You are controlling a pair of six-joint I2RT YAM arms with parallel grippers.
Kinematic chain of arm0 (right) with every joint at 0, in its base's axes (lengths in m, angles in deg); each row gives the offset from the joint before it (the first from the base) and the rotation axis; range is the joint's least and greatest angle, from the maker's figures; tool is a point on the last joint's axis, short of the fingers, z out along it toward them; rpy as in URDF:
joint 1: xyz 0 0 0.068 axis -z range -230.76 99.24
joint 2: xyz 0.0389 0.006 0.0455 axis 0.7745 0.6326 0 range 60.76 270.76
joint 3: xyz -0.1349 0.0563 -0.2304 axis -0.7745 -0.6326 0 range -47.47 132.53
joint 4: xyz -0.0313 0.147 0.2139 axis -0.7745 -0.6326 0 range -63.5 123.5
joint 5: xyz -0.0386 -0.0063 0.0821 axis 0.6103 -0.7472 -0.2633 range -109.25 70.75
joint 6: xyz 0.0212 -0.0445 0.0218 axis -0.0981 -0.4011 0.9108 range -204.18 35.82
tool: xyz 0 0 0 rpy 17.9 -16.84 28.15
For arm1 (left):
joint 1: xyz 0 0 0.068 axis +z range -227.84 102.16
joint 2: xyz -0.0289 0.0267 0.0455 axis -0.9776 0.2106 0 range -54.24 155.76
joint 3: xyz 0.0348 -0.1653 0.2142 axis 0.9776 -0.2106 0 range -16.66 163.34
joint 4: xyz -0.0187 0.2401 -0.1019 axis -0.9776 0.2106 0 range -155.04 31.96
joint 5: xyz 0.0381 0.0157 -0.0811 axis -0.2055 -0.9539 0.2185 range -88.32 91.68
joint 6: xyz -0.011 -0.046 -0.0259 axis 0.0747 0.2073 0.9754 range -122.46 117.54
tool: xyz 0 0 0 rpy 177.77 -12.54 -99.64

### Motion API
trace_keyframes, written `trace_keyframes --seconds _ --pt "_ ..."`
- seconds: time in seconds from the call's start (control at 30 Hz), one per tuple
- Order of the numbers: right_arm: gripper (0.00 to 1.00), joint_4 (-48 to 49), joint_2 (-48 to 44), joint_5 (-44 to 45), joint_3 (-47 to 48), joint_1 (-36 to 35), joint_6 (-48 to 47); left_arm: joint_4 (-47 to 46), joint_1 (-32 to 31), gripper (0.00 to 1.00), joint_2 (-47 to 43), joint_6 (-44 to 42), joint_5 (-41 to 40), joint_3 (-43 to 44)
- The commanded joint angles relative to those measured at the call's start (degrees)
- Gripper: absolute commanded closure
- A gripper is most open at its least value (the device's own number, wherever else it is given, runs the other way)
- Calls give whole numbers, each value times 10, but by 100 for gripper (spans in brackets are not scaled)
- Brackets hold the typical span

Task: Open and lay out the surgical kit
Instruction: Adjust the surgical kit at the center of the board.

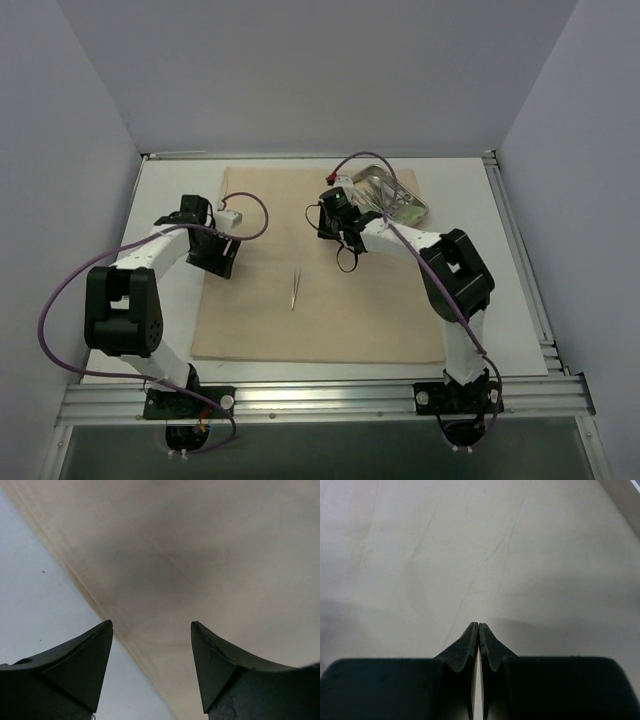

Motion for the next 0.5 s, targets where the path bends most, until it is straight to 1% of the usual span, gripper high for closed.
trace_keyframes --seconds 0.0,0.07,0.1,0.13,0.23,0.27,0.33,0.47 --pt "100 51 62 -57 32 13 -33 -3 -24 28 35 -38 -76 -22" --pt "100 30 97 -46 59 26 -10 0 -27 28 44 -48 -95 -32" --pt "100 19 125 -45 67 32 -4 -1 -29 29 48 -66 -103 -38" --pt "100 20 135 -45 68 38 3 -5 -30 29 50 -76 -148 -52" --pt "100 44 147 -39 48 58 19 -27 -31 29 65 -107 -214 -90" --pt "100 44 150 -34 48 63 18 -36 -32 29 71 -112 -223 -99" --pt "100 44 157 -33 51 67 13 -33 -35 32 78 -116 -229 -111" --pt "100 33 177 -37 72 75 7 -10 -41 30 78 -115 -197 -106"
